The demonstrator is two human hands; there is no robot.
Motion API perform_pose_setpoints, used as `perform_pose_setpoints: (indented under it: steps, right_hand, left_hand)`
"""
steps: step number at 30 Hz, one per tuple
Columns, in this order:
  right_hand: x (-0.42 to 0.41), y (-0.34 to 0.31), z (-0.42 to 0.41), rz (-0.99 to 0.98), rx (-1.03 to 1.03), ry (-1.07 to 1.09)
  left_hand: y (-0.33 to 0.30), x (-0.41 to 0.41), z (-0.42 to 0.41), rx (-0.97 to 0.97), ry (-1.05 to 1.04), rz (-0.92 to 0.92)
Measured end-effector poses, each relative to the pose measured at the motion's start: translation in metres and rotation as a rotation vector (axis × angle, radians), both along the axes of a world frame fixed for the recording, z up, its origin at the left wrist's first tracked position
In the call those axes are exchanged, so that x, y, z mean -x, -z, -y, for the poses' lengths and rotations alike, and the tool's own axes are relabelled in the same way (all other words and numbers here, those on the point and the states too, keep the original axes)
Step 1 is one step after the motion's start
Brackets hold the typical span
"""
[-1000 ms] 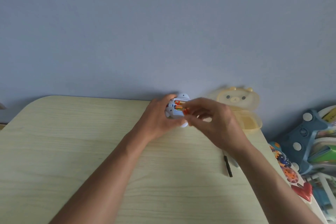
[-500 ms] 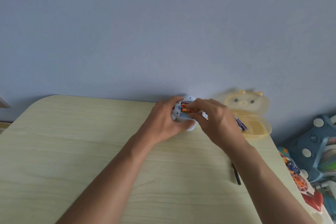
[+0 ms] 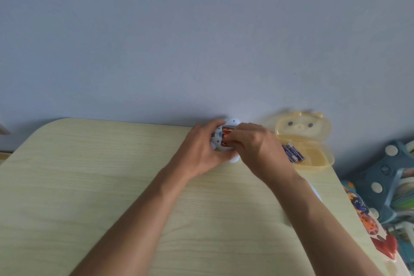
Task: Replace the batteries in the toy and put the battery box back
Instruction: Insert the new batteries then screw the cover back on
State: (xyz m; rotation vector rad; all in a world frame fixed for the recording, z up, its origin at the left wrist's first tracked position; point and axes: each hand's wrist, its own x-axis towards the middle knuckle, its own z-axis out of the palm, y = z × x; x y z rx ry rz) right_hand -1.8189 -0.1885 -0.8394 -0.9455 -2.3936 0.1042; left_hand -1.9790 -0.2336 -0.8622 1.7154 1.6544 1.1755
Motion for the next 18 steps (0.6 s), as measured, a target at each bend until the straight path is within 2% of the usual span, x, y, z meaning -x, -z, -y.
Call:
perform_pose_setpoints:
  steps: [6,12,15,18]
  right_hand:
    - [0.007,0.000,0.002,0.029,0.041,0.085]
    - [-0.016,-0.002,0.011,-0.152,0.115,-0.031]
    - [-0.034,-0.005,0.018,-0.246,0.116,-0.015]
    - [-0.057,-0.006,0.022,-0.245,0.116,0.055]
  left_hand:
    - [0.005,0.002,-0.002,0.021,-0.002,-0.008]
    - [-0.001,-0.001,0.000,-0.006,0.011,0.004]
    - [-0.002,-0.001,0.002,-0.006,0.026,0.017]
    - [-0.001,-0.001,0.002,-0.008,0.030,-0.003]
